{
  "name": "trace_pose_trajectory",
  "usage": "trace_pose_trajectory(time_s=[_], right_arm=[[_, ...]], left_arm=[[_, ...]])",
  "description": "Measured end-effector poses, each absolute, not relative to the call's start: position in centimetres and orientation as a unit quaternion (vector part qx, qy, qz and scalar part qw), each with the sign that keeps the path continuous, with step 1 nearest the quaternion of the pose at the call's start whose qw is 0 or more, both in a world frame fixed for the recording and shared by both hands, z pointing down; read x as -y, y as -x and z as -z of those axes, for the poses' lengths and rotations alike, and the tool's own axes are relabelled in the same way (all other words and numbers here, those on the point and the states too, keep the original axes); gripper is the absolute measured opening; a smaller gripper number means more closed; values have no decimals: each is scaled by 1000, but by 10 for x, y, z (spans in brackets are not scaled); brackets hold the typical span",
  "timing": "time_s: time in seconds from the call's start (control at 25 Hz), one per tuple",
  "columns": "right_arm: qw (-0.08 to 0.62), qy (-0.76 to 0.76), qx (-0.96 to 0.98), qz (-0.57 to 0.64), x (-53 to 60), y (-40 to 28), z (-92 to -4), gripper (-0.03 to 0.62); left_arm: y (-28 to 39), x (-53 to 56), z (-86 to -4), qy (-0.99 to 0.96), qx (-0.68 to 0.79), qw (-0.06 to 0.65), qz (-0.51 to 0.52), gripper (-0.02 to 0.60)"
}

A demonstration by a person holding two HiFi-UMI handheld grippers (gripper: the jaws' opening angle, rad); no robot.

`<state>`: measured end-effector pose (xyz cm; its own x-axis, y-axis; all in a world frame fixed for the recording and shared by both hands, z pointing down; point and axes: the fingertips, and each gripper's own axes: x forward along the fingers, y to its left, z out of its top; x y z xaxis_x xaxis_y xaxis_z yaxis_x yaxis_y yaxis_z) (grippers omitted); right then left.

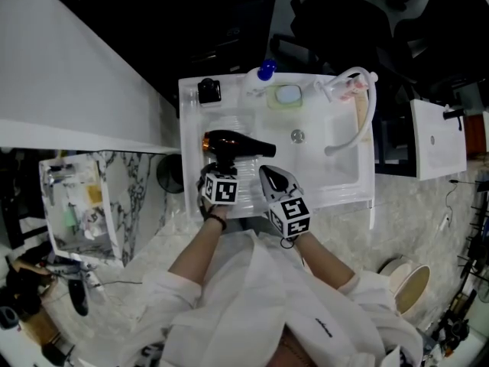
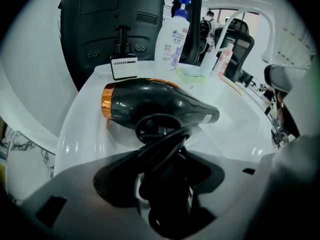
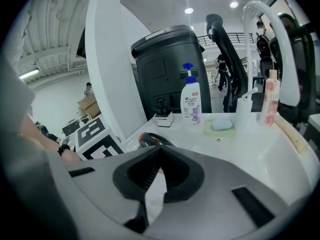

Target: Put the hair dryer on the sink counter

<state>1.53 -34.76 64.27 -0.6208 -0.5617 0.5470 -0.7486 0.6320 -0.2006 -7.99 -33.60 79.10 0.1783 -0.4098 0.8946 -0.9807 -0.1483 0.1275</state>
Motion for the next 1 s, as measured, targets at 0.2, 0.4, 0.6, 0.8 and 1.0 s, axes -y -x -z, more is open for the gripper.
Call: trace_pose_trajectory(time_s=[0.2,0.4,0.6,0.8,1.0], right_arm=[[223,-376,876,-204,349,-17,-638,17],[223,-377,877,-198,346,-21,-633,17],[218,-379,878,-194,345,-23,-626,17],[207,-386,879,-188,346,-29,-615,17],[196,-396,878,-182,347,-41,-597,17]], left_arm=[[80,336,-792,-662,523,382,-376,276],[79,336,-786,-672,520,371,-376,280],[79,335,-768,-685,520,355,-367,282],[82,333,-727,-707,530,318,-343,281],[93,330,-680,-717,561,275,-310,255]])
